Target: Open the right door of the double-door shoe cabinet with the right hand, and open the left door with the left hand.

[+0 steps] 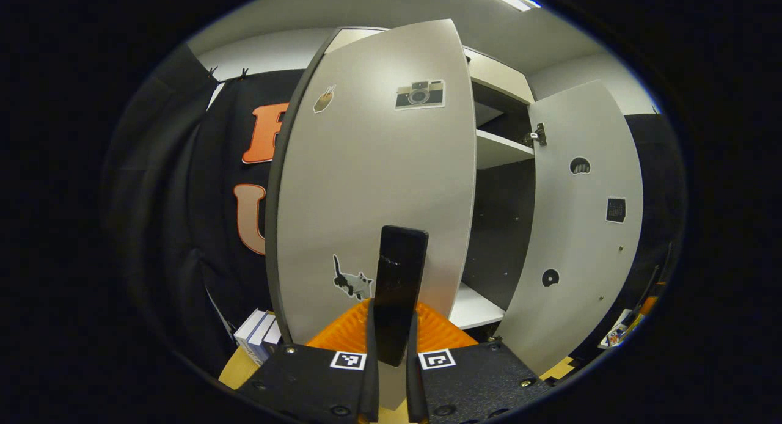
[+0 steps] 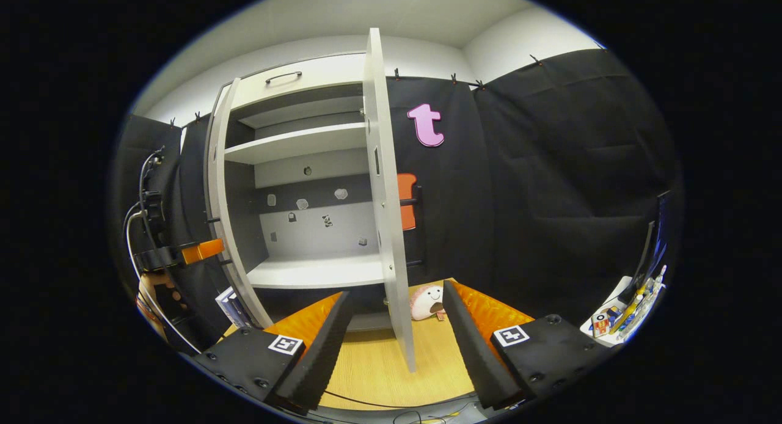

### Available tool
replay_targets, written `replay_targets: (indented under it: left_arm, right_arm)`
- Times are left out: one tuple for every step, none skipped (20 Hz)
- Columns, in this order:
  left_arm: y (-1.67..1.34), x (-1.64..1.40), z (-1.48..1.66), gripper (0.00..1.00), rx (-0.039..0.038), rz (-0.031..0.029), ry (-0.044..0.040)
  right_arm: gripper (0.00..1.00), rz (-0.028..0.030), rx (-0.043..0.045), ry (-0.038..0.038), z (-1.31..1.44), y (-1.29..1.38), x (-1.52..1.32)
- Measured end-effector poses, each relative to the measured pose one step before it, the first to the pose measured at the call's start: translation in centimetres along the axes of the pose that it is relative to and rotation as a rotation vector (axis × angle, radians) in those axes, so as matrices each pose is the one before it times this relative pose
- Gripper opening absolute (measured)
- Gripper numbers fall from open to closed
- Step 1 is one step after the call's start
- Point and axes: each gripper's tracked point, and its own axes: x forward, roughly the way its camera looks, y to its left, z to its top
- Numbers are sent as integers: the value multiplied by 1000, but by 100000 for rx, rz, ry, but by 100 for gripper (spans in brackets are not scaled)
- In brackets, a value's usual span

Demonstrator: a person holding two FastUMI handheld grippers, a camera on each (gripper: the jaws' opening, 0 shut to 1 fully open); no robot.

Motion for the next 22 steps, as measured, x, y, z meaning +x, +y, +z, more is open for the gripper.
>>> replay_targets:
  left_arm:
    - [464,-565,-8,18,560,-382,-225]
    - [413,-557,-19,18,1001,-89,-320]
    - [322,-452,132,16,471,487,-372]
    - [444,-401,101,15,56,684,-131]
    - [432,-388,82,15,-266,665,53]
    - [518,-347,100,15,-451,551,32]
    - [521,-315,109,14,-553,662,-190]
    - [413,-348,11,14,-582,296,-40]
    - [324,-212,13,14,-35,225,23]
    - [108,-65,-6,14,626,719,158]
    - [151,-6,10,13,1134,1305,83]
    - [170,-73,-28,13,949,1529,3]
    - [192,-125,165,12,388,2069,-240]
    - [248,-11,56,11,257,2241,66]
    - [199,-104,24,10,19,2039,124]
    - [200,-35,41,10,302,1839,158]
    - [131,-18,-61,8,54,1745,-31]
    - [130,58,42,7,-333,1463,-47]
    - [12,-19,-48,6,-167,1002,72]
    - [-47,-31,1,6,319,558,322]
    - [133,-99,-30,5,656,216,282]
    - [-21,-48,85,5,909,-452,155]
  right_arm:
    - [98,161,-216,67,-27,138,41]
    - [98,86,-220,190,-50,185,97]
    - [98,161,-139,140,-127,175,51]
    - [98,256,-5,131,36,153,207]
    - [98,430,90,195,-25,182,136]
    - [98,588,1,173,87,301,80]
    - [98,593,-118,49,6,214,118]
    - [98,560,-259,32,-14,290,222]
    - [98,608,-281,86,-39,403,149]
    - [98,660,-232,123,-80,364,284]
    - [98,713,-201,98,-58,409,135]
    - [98,599,-239,18,-18,366,132]
    - [89,538,-276,116,-67,272,9]
    - [89,514,-169,69,-98,191,153]
    - [89,356,-115,124,-59,151,79]
    - [89,253,42,26,29,193,-72]
    - [89,125,224,-139,4,41,81]
    - [89,38,322,-152,42,-35,198]
    - [89,181,421,-106,112,59,103]
    - [89,487,439,-20,35,162,168]
    - [89,581,349,-57,100,216,35]
    - [89,436,84,21,26,270,24]
